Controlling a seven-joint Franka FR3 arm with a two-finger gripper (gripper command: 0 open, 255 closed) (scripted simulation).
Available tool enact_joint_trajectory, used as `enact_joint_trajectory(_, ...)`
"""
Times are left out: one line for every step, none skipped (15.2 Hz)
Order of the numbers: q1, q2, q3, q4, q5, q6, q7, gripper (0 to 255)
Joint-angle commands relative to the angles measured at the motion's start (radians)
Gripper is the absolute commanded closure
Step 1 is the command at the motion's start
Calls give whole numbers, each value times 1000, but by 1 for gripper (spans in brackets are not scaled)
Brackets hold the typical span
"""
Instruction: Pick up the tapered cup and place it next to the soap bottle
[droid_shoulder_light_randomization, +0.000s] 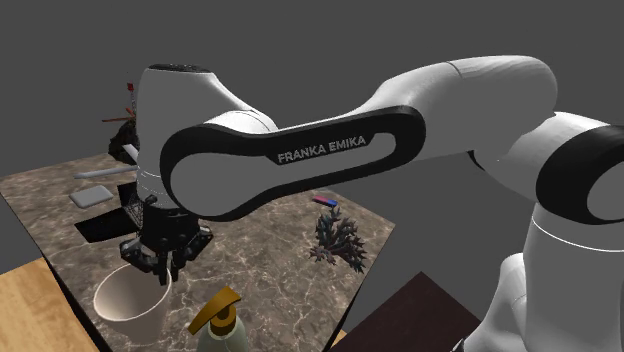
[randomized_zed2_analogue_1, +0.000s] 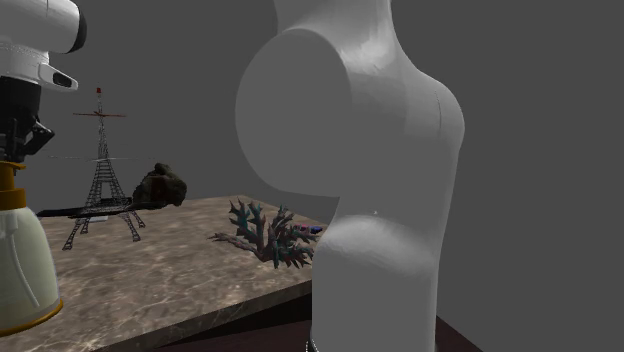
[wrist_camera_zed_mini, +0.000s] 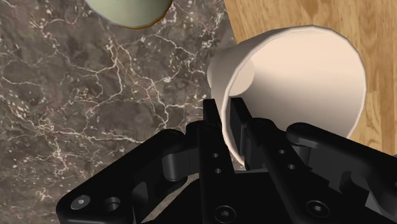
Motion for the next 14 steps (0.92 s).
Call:
enact_joint_trajectory(1,9,-1,-13,-3,23,0,255)
enact_joint_trajectory(1,13,-2,-22,-3,35,0,255)
enact_joint_trajectory(2,17,-2,-30,-4,47,-1,255)
enact_joint_trajectory(2,21,-3,-38,-5,59,-1,255)
enact_joint_trajectory(2,25,-3,-46,-7,71,-1,255)
enact_joint_trajectory(3,29,-4,-53,-8,82,-2,255)
enact_joint_trajectory(3,34,-5,-60,-9,94,-2,255)
enact_joint_trajectory(3,39,-5,-67,-10,106,-2,255)
enact_joint_trajectory(4,44,-6,-74,-11,117,-2,255)
enact_joint_trajectory(4,49,-7,-80,-13,128,-2,255)
enact_joint_trajectory(5,54,-8,-87,-14,140,-2,255)
enact_joint_trajectory(5,60,-8,-93,-16,151,-2,255)
enact_joint_trajectory(6,65,-9,-98,-17,162,-2,255)
enact_joint_trajectory(7,71,-10,-104,-19,173,-2,255)
